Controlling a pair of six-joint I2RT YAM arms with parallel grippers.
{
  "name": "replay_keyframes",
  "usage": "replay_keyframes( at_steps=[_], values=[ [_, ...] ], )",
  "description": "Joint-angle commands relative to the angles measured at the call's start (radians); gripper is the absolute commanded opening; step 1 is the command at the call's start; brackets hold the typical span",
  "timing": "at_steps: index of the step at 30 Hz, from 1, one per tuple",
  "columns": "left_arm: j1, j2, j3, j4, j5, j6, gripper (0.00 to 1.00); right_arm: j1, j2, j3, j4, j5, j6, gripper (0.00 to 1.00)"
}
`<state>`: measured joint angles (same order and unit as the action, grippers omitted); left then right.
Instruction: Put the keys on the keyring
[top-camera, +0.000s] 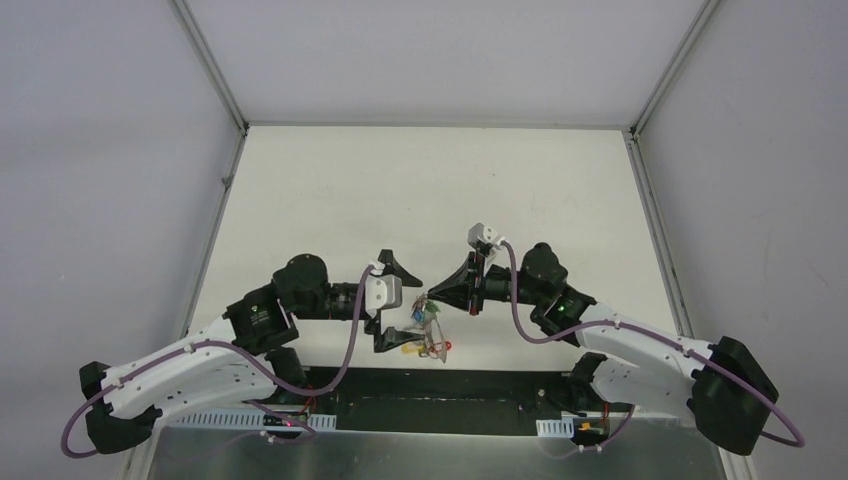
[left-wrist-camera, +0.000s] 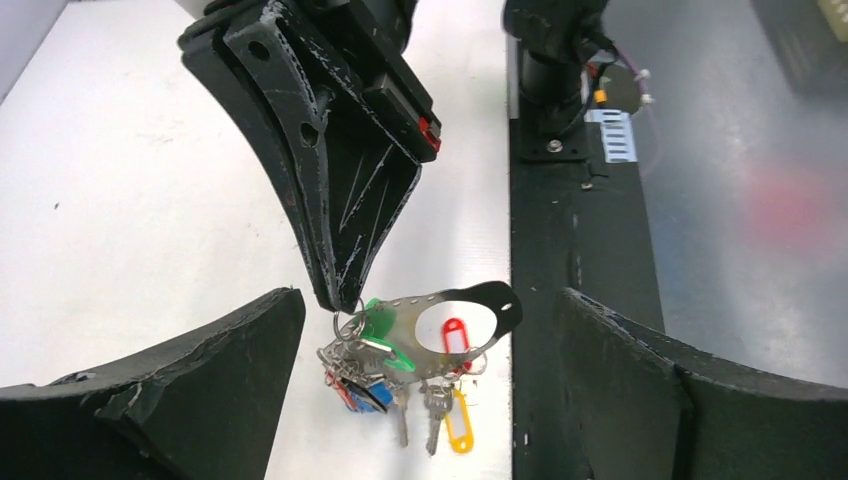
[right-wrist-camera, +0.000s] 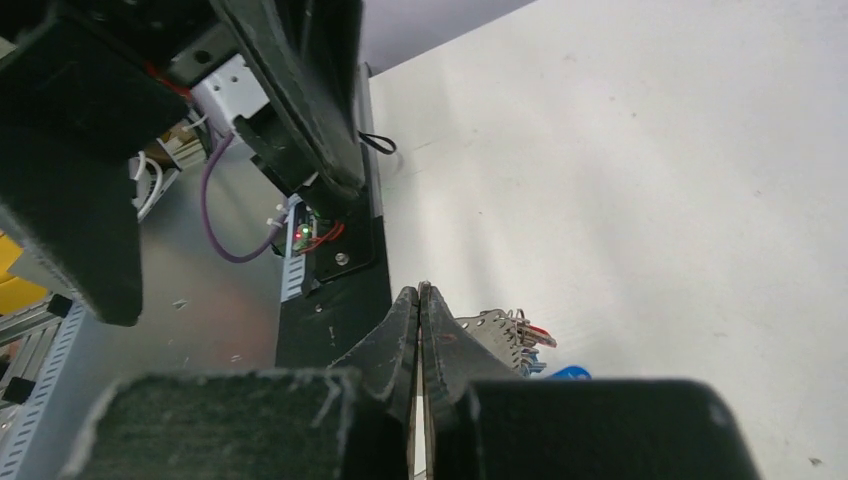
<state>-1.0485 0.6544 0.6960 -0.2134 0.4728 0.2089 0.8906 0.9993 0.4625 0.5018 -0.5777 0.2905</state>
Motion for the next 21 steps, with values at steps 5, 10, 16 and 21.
replay_keyframes(
  at_steps=[5, 10, 16, 21],
  values=[
    [-0.007, 0.086, 0.087, -0.072, -0.161, -0.123, 0.99, -0.142, 0.053, -0.015, 0.046, -0.084, 0.043, 0.0],
    [-0.007, 0.125, 0.101, -0.107, -0.194, -0.158, 0.99, -0.226, 0.07, -0.036, 0.045, -0.121, 0.057, 0.0],
    [-0.008, 0.142, 0.093, -0.114, -0.244, -0.204, 0.99, -0.32, 0.069, -0.077, 0.032, -0.145, 0.055, 0.0],
    [-0.006, 0.164, 0.088, -0.119, -0.306, -0.262, 0.99, -0.385, 0.03, -0.116, -0.002, -0.136, 0.049, 0.0]
  ],
)
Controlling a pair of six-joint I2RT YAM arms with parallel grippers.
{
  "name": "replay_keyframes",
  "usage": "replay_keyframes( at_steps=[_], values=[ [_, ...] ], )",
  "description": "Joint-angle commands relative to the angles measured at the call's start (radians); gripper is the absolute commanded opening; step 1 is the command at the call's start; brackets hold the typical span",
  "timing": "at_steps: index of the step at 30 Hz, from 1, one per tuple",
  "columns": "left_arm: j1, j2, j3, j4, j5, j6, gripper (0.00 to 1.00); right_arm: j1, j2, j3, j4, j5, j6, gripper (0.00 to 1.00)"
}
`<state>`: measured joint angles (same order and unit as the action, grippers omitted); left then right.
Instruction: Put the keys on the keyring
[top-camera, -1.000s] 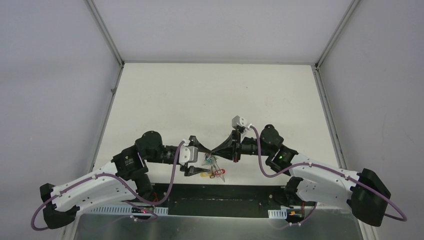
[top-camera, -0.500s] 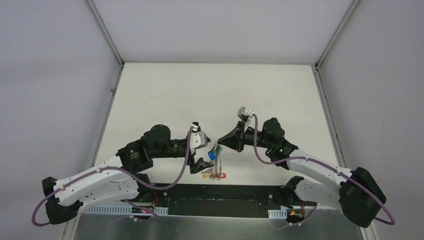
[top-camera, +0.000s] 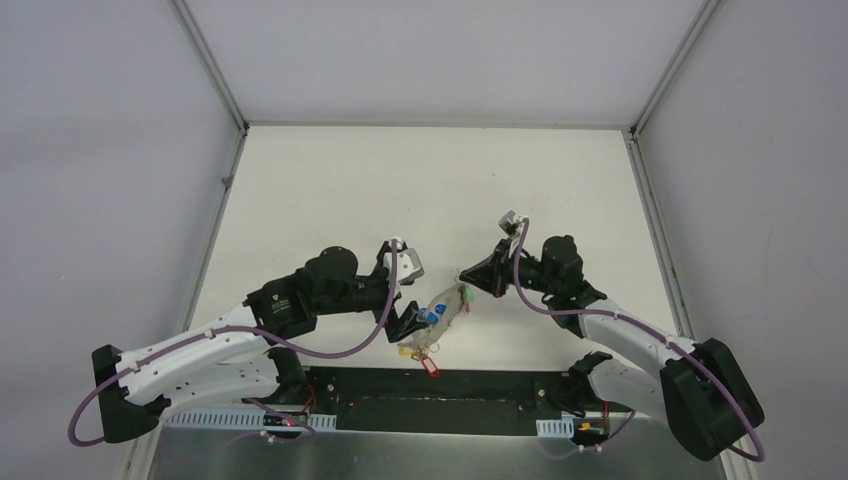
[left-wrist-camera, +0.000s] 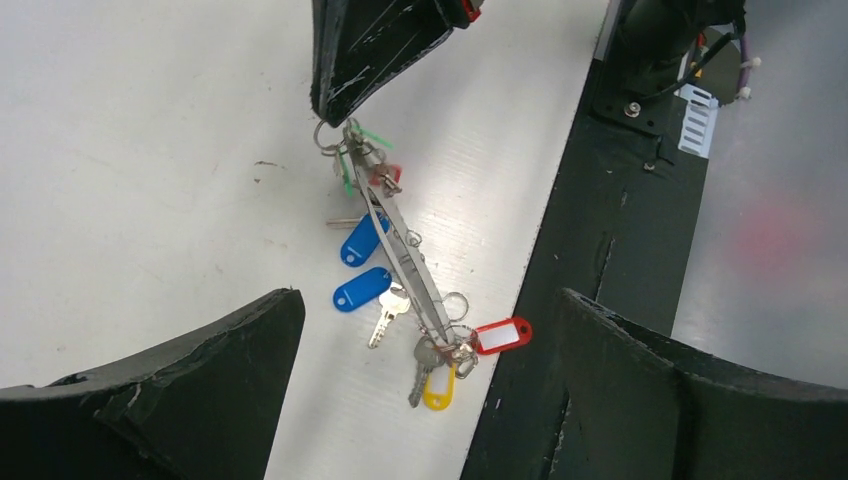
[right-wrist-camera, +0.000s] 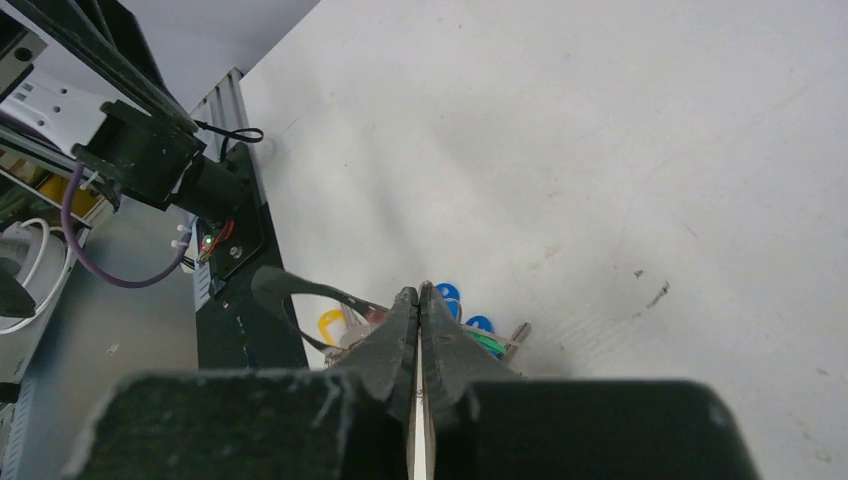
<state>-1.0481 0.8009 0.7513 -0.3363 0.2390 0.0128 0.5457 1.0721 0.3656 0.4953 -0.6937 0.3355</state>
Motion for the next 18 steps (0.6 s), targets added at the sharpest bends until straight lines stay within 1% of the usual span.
replay_keyframes(
  at_steps=[1, 5, 6, 11, 13, 18],
  values=[
    [-0.007, 0.025, 0.035, 0.0, -0.08, -0.073, 0.99, -0.049, -0.054, -0.026, -0.003, -0.013, 0.004, 0.0],
    [-0.006, 0.073, 0.052, -0.025, -0.121, -0.103, 0.99, -0.087, -0.081, -0.048, -0.037, 0.018, 0.001, 0.02],
    [-0.005, 0.088, 0.059, -0.034, -0.13, -0.11, 0.99, -0.094, -0.085, -0.05, -0.05, 0.028, 0.003, 0.07],
    [0.016, 0.163, 0.077, -0.059, -0.145, -0.152, 0.99, -0.119, -0.104, -0.046, -0.098, 0.093, 0.01, 0.39],
    [0.047, 0.189, 0.077, -0.057, -0.115, -0.174, 0.99, -0.126, -0.117, -0.041, -0.122, 0.111, 0.007, 0.51],
    [0.17, 0.229, 0.048, -0.021, 0.0, -0.231, 0.99, -0.141, -0.164, -0.026, -0.196, 0.174, -0.018, 0.73]
  ],
)
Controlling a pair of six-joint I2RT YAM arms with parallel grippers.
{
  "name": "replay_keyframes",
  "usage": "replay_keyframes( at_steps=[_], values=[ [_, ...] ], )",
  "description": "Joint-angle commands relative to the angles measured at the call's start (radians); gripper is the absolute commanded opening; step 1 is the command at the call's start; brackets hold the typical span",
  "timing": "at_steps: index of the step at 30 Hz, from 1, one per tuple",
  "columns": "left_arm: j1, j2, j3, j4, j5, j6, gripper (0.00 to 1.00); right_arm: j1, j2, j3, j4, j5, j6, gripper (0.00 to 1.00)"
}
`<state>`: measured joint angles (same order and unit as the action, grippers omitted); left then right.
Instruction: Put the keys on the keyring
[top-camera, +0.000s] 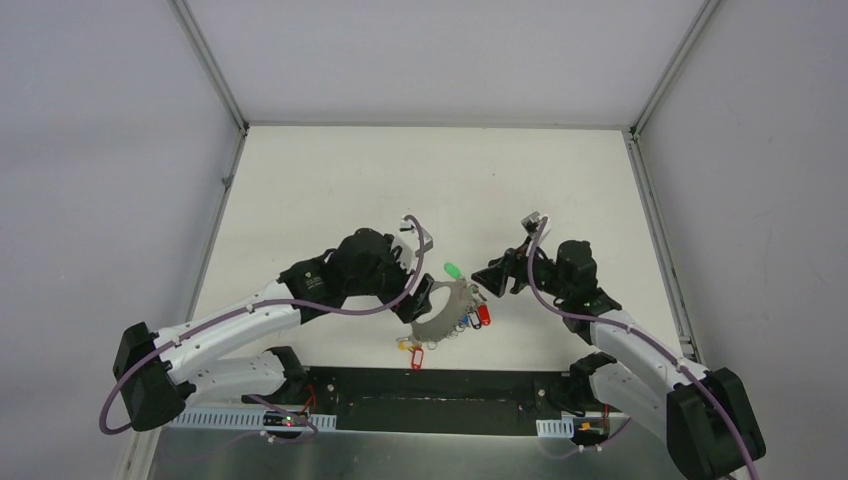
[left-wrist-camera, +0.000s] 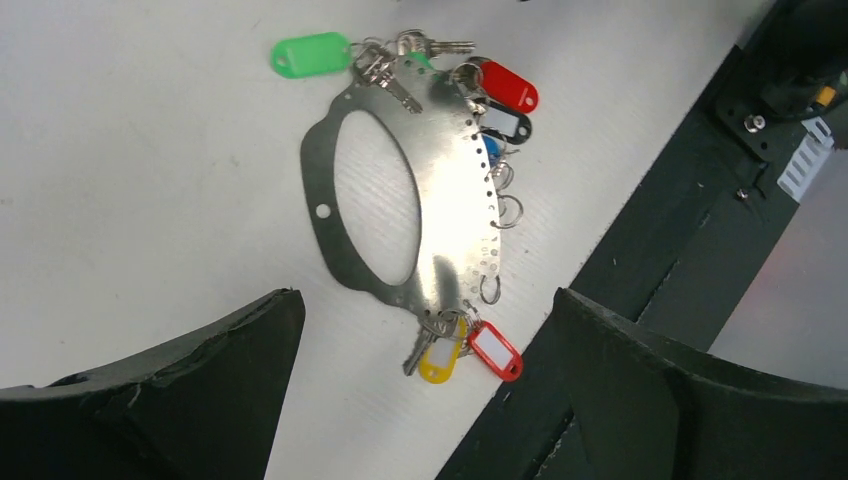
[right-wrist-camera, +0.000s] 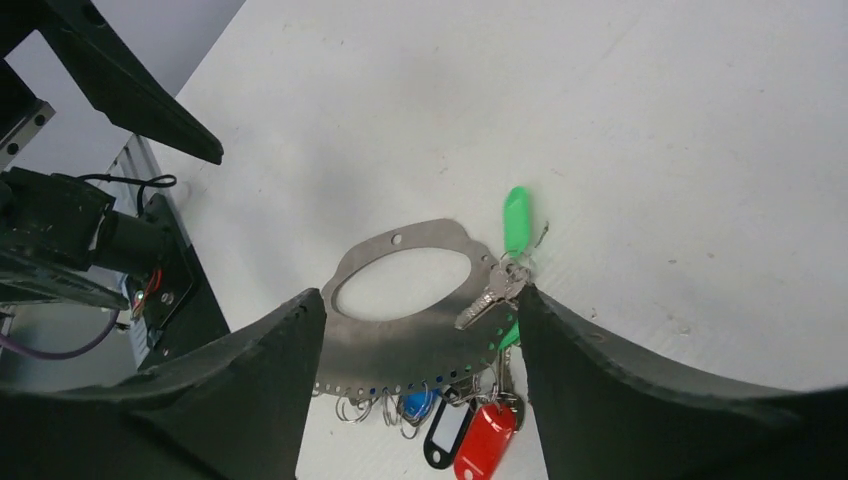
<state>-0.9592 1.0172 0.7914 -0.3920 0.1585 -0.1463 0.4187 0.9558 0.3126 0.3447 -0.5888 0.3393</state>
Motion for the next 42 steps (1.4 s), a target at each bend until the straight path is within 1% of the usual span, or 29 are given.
replay_keyframes(
  at_steps=[1, 6, 9, 10, 11, 12, 14, 17, 19, 21, 23, 25, 27, 29, 32, 34, 37, 38, 40, 42],
  values=[
    [0.107, 0.015, -0.005, 0.053, 0.099, -0.079, 0.99, -0.017, -0.055, 0.031, -0.063, 0.084, -0.03, 0.77],
    [0.235, -0.003, -0.073, 0.122, 0.16, -0.099, 0.99, -0.04, -0.089, 0.057, -0.143, 0.169, -0.065, 0.89],
    [0.343, -0.025, -0.113, 0.141, 0.189, -0.085, 0.99, -0.058, -0.09, 0.082, -0.188, 0.193, -0.078, 0.91],
    [0.38, -0.035, -0.124, 0.142, 0.192, -0.075, 0.99, -0.064, -0.087, 0.093, -0.21, 0.229, -0.096, 0.96],
    [0.421, -0.045, -0.14, 0.145, 0.192, -0.068, 0.99, -0.07, -0.084, 0.104, -0.226, 0.257, -0.113, 0.99],
    [0.46, -0.058, -0.158, 0.153, 0.192, -0.058, 0.99, -0.077, -0.079, 0.116, -0.24, 0.257, -0.113, 0.99],
    [0.546, -0.082, -0.194, 0.17, 0.181, -0.032, 0.99, -0.089, -0.067, 0.133, -0.255, 0.356, -0.155, 1.0],
    [0.635, -0.108, -0.224, 0.185, 0.108, 0.029, 0.99, -0.11, -0.046, 0.151, -0.265, 0.455, -0.193, 1.0],
    [0.653, -0.117, -0.231, 0.204, 0.026, 0.103, 0.99, -0.125, -0.031, 0.157, -0.26, 0.525, -0.214, 0.99],
    [0.657, -0.112, -0.24, 0.231, -0.057, 0.136, 0.99, -0.143, -0.011, 0.159, -0.244, 0.578, -0.237, 0.99],
    [0.667, -0.085, -0.266, 0.307, -0.129, 0.163, 0.99, -0.173, 0.022, 0.151, -0.205, 0.626, -0.246, 1.0],
    [0.678, -0.05, -0.311, 0.429, -0.185, 0.155, 0.99, -0.215, 0.076, 0.137, -0.135, 0.629, -0.242, 1.0],
    [0.685, -0.003, -0.347, 0.542, -0.208, 0.198, 0.99, -0.252, 0.121, 0.154, -0.117, 0.604, -0.245, 1.0],
    [0.695, 0.053, -0.386, 0.684, -0.23, 0.219, 0.99, -0.284, 0.161, 0.141, -0.032, 0.599, -0.264, 1.0],
    [0.719, 0.149, -0.441, 0.891, -0.218, 0.228, 0.99, -0.342, 0.236, 0.104, 0.107, 0.56, -0.267, 0.99],
    [0.737, 0.209, -0.467, 1.011, -0.208, 0.244, 0.99, -0.364, 0.297, 0.076, 0.2, 0.566, -0.285, 0.99],
    [0.776, 0.256, -0.429, 0.99, -0.127, 0.275, 0.99, -0.385, 0.368, 0.047, 0.314, 0.583, -0.294, 0.99],
    [0.785, 0.271, -0.424, 1.0, -0.111, 0.302, 0.99, -0.386, 0.372, 0.058, 0.3, 0.576, -0.31, 0.99],
    [0.814, 0.304, -0.439, 1.076, -0.071, 0.34, 0.99, -0.386, 0.404, 0.053, 0.358, 0.569, -0.346, 1.0],
    [0.855, 0.373, -0.456, 1.195, -0.056, 0.311, 0.99, -0.39, 0.479, 0.027, 0.485, 0.613, -0.345, 0.99]
  ],
)
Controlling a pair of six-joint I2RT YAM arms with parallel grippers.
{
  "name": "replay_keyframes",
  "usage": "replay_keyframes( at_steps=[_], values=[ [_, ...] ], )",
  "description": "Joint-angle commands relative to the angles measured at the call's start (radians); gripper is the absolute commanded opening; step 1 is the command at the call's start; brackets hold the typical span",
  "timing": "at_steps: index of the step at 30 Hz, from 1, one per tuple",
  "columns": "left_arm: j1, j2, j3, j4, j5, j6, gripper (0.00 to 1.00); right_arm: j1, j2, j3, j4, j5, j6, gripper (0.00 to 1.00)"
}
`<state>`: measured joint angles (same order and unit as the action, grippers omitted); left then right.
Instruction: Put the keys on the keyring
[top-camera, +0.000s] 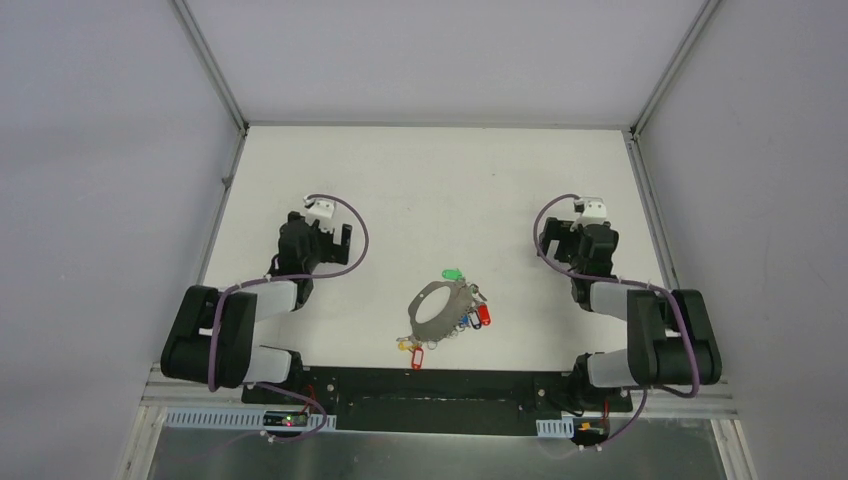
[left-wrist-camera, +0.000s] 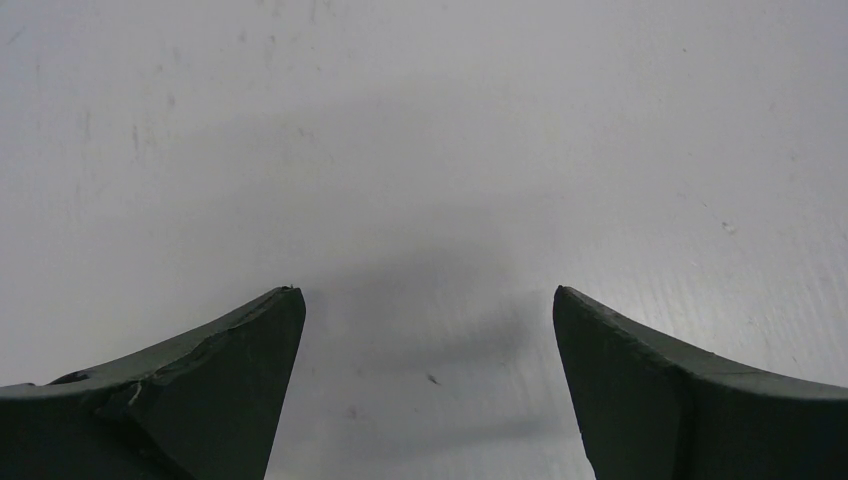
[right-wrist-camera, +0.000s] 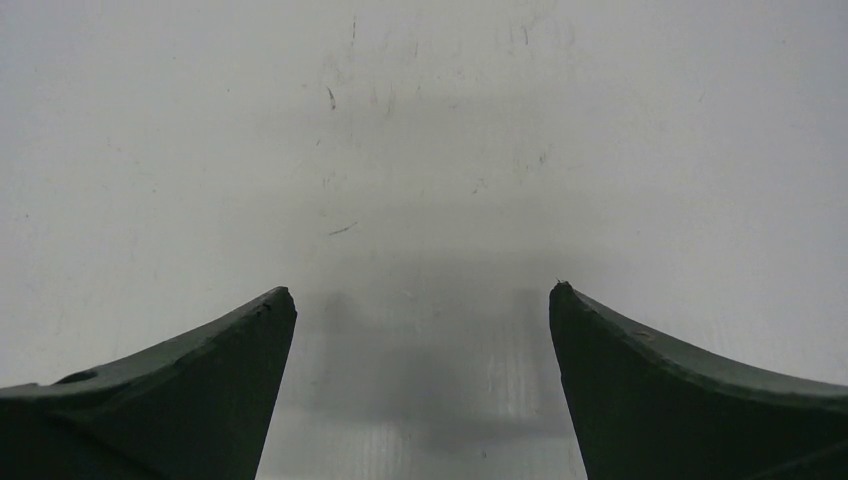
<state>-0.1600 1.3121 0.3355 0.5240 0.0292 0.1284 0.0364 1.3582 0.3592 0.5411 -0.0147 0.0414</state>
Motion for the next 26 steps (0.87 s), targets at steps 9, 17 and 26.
replay_keyframes(
  at_steps=[9, 17, 26],
  values=[
    [0.086, 0.19, 0.033, 0.309, -0.025, -0.038, 0.98, -0.012, 0.18, 0.005, 0.339, 0.09, -0.044, 1.0],
    [0.086, 0.185, 0.036, 0.297, -0.025, -0.04, 0.99, -0.011, 0.177, 0.006, 0.33, 0.089, -0.044, 1.0],
    [0.089, 0.186, 0.036, 0.295, -0.025, -0.041, 0.99, -0.012, 0.177, 0.006, 0.33, 0.088, -0.044, 1.0]
  ],
)
